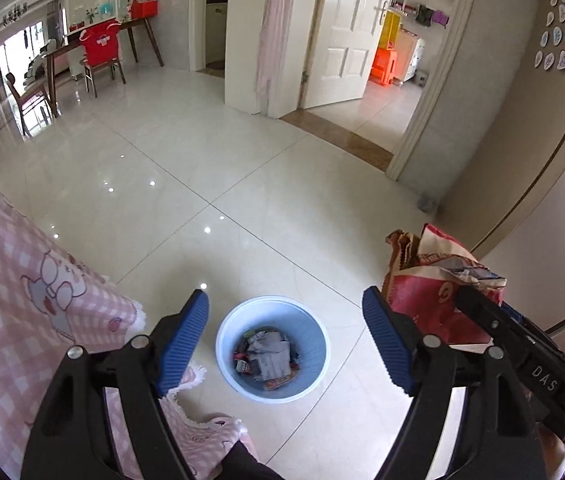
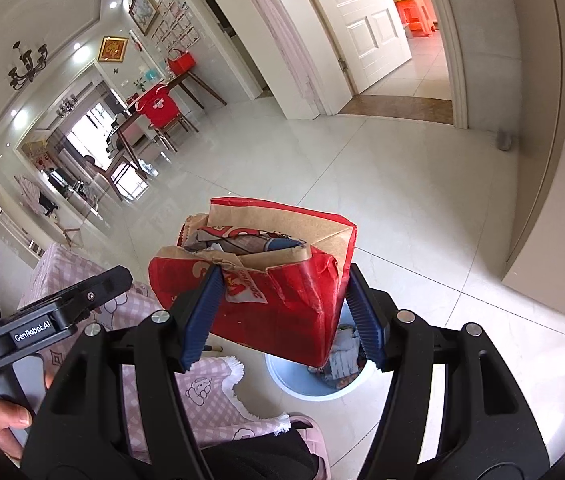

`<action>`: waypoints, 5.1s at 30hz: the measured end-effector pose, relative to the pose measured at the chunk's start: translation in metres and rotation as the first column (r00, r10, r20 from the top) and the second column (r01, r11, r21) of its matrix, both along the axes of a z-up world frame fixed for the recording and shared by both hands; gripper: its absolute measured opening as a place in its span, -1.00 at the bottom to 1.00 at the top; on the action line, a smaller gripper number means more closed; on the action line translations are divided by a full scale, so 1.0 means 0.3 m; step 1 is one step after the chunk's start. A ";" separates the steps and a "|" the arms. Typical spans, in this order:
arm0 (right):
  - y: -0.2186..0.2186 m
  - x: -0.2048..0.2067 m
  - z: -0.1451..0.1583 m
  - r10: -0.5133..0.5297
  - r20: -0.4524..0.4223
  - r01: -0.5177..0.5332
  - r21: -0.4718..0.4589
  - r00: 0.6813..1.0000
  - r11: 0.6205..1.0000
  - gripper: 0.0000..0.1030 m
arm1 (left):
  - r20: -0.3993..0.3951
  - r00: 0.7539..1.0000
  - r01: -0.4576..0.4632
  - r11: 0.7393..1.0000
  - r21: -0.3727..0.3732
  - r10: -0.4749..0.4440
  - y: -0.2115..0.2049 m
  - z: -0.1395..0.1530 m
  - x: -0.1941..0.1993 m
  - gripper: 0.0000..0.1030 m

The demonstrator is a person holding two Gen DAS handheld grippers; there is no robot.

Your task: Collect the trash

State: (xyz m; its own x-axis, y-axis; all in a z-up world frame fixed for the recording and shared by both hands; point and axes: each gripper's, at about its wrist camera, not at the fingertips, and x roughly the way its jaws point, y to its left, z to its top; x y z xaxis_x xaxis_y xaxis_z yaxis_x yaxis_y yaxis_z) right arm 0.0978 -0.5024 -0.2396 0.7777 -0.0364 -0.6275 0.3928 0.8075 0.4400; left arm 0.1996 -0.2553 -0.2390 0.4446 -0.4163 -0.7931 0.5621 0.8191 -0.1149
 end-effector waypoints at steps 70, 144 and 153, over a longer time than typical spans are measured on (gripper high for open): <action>0.614 -0.544 0.758 0.376 0.365 -0.231 -0.382 0.852 0.895 0.60 | 0.552 0.753 -0.355 0.928 -0.117 0.358 0.615 0.882 -0.780 0.86; 0.678 -0.623 0.789 0.390 0.397 -0.235 -0.385 0.831 0.892 0.68 | 0.591 0.721 -0.349 0.926 -0.143 0.363 0.676 0.908 -0.888 0.86; 0.674 -0.625 0.787 0.389 0.400 -0.234 -0.384 0.830 0.893 0.68 | 0.593 0.721 -0.346 0.928 -0.140 0.358 0.679 0.916 -0.886 0.87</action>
